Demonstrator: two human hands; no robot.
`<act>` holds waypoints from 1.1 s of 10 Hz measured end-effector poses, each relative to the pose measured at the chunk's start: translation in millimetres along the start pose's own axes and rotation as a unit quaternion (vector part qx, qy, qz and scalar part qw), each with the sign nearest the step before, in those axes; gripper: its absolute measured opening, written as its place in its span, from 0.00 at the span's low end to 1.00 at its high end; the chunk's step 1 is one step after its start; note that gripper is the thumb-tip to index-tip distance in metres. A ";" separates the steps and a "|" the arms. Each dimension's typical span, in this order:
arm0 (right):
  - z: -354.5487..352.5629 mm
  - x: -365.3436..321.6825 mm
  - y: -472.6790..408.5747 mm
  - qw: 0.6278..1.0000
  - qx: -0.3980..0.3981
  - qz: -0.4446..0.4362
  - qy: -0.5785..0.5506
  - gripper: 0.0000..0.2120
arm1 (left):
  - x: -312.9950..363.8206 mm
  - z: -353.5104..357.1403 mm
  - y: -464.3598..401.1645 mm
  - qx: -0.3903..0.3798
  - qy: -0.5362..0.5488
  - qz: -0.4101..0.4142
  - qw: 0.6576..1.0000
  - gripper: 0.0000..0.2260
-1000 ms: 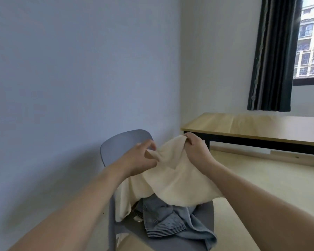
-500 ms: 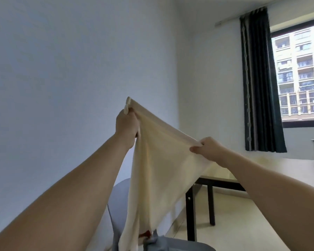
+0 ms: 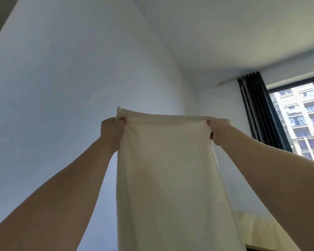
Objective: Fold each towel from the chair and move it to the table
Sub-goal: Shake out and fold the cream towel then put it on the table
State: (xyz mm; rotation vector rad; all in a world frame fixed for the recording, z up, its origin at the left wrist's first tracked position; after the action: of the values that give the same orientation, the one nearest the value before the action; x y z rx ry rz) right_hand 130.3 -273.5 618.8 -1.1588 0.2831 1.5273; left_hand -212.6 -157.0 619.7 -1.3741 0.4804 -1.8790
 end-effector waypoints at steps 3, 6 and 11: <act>12.5 -66.4 53.7 0.830 -0.001 -0.311 0.463 0.19 | 64.4 2.9 32.4 -0.168 0.027 -0.046 0.984 0.08; -9.2 -42.9 33.4 0.955 -0.041 -0.115 0.272 0.16 | 161.1 42.7 120.4 -0.380 0.417 -0.067 0.823 0.12; 31.8 -72.7 115.6 0.908 -0.307 -0.134 0.252 0.13 | 142.9 41.7 109.6 -0.305 -0.161 0.200 0.917 0.11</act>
State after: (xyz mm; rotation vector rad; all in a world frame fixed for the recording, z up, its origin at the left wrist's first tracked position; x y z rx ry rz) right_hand 6.3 -333.8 644.3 -2.0092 -0.0352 1.0692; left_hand -156.9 -330.1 652.9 -1.7725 1.1437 -1.1749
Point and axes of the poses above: each hand's wrist, its own y-axis away from the middle knuckle, its own z-axis out of the palm, x = y × z, the point moved 9 cm from there along -y, towards the middle knuckle, and after that the axes turned 14 degrees about x, right-handed, at the moved point
